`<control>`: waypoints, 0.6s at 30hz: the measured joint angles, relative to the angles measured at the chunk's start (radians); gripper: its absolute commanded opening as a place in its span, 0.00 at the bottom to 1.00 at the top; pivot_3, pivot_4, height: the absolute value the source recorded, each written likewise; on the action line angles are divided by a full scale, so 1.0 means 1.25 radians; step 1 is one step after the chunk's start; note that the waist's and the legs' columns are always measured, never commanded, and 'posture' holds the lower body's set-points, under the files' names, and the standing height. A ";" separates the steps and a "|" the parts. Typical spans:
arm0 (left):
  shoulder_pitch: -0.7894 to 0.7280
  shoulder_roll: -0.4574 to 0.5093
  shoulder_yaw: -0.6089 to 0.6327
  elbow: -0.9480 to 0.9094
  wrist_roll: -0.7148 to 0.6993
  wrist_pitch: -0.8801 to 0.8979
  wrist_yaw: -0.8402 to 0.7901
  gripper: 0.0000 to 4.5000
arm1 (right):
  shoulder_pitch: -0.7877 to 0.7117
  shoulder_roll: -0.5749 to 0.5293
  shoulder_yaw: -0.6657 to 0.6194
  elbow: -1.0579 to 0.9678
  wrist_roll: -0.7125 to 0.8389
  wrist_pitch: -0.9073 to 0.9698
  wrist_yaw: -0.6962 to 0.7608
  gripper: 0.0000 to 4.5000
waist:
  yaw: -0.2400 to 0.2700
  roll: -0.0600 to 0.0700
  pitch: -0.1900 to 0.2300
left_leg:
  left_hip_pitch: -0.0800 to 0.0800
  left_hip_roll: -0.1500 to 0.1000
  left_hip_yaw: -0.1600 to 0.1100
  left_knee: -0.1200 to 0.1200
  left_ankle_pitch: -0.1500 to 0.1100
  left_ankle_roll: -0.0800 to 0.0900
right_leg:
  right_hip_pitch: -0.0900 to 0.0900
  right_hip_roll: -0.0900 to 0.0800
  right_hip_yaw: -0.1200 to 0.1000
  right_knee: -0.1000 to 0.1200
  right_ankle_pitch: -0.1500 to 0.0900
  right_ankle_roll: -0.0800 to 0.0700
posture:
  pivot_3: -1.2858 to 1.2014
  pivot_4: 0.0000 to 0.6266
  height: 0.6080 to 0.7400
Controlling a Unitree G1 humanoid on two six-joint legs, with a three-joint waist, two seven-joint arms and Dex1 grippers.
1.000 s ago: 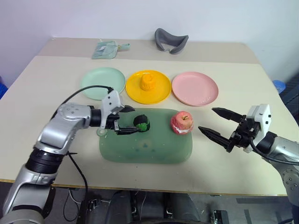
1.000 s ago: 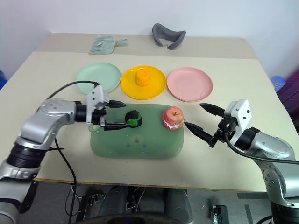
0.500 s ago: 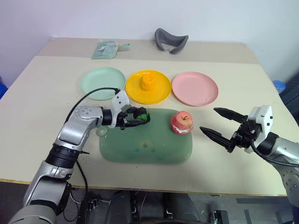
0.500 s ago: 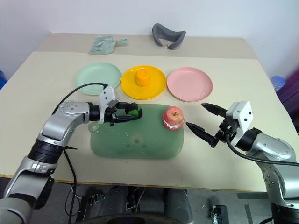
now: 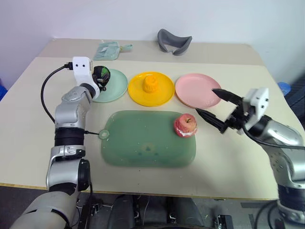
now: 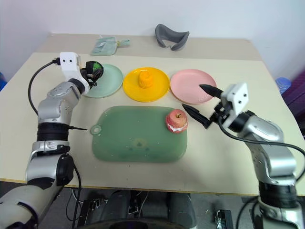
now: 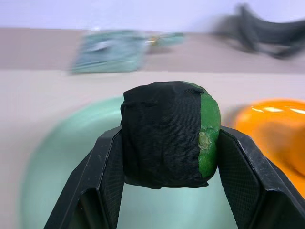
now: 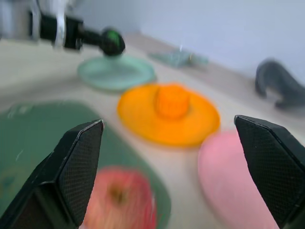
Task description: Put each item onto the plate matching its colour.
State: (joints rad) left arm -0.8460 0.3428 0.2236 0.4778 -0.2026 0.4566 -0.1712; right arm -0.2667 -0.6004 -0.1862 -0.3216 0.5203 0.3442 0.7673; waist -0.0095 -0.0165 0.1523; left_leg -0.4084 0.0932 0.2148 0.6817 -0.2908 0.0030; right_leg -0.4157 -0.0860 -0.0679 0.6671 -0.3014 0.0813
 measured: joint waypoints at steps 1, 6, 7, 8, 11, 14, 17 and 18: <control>-0.008 -0.006 0.000 0.026 0.006 -0.015 0.017 0.62 | -0.026 0.017 0.022 0.013 -0.010 -0.012 -0.003 1.00 | -0.001 0.000 0.000 | 0.000 0.000 0.000 0.000 0.000 0.000 | 0.000 0.000 0.000 0.000 0.000 0.000 | 0.52 0.24 1.00; -0.028 -0.030 0.000 0.128 0.028 -0.089 0.078 0.62 | -0.086 0.059 0.094 0.047 -0.028 -0.051 0.029 1.00 | 0.000 0.000 0.000 | 0.000 0.000 0.001 0.000 0.000 0.000 | 0.000 0.000 -0.001 0.000 0.000 0.000 | 0.52 0.24 1.00; -0.028 -0.033 0.001 0.147 0.030 -0.104 0.091 0.62 | -0.090 0.060 0.103 0.054 -0.028 -0.054 0.037 1.00 | 0.000 0.000 0.000 | 0.000 0.000 0.001 0.000 0.000 0.000 | 0.000 0.000 -0.001 0.000 0.000 0.000 | 0.52 0.24 1.00; -0.028 -0.035 0.002 0.164 0.031 -0.114 0.100 0.62 | -0.097 0.065 0.108 0.064 -0.028 -0.054 0.044 1.00 | -0.001 0.000 0.000 | 0.000 0.000 0.001 0.000 0.000 0.000 | 0.000 0.000 -0.001 0.000 0.000 0.000 | 0.52 0.24 1.00; -0.028 -0.041 0.003 0.193 0.031 -0.136 0.115 0.62 | -0.123 0.073 0.115 0.082 -0.027 -0.054 0.059 1.00 | -0.002 0.000 0.000 | 0.000 0.000 0.001 0.000 0.000 0.000 | 0.000 0.000 -0.001 0.000 0.000 0.000 | 0.52 0.24 1.00; -0.030 -0.041 0.004 0.204 0.029 -0.147 0.114 0.74 | -0.148 0.082 0.120 0.089 -0.026 -0.054 0.070 1.00 | -0.002 0.000 0.000 | 0.000 0.000 0.001 0.000 0.000 0.000 | 0.000 0.000 -0.002 0.000 0.000 0.000 | 0.52 0.24 1.00; -0.030 -0.041 0.004 0.204 0.027 -0.149 0.107 0.99 | -0.161 0.086 0.128 0.092 -0.027 -0.054 0.076 1.00 | -0.002 0.000 0.000 | 0.000 0.000 0.001 0.000 0.000 0.000 | 0.000 0.000 -0.002 0.000 0.000 0.000 | 0.52 0.24 1.00; -0.030 -0.042 0.004 0.201 0.026 -0.149 0.105 0.99 | -0.167 0.088 0.130 0.092 -0.027 -0.054 0.076 1.00 | -0.002 0.000 0.000 | 0.000 0.000 0.001 0.000 0.000 0.000 | 0.000 0.000 -0.002 0.000 0.000 0.000 | 0.52 0.24 1.00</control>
State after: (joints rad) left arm -0.8829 0.2906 0.2291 0.7289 -0.1707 0.2707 -0.0401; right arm -0.4749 -0.4909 -0.0233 -0.2066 0.4861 0.2769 0.8623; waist -0.0120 -0.0166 0.1524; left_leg -0.4090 0.0932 0.2158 0.6815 -0.2908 0.0030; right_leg -0.4152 -0.0861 -0.0700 0.6667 -0.3014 0.0813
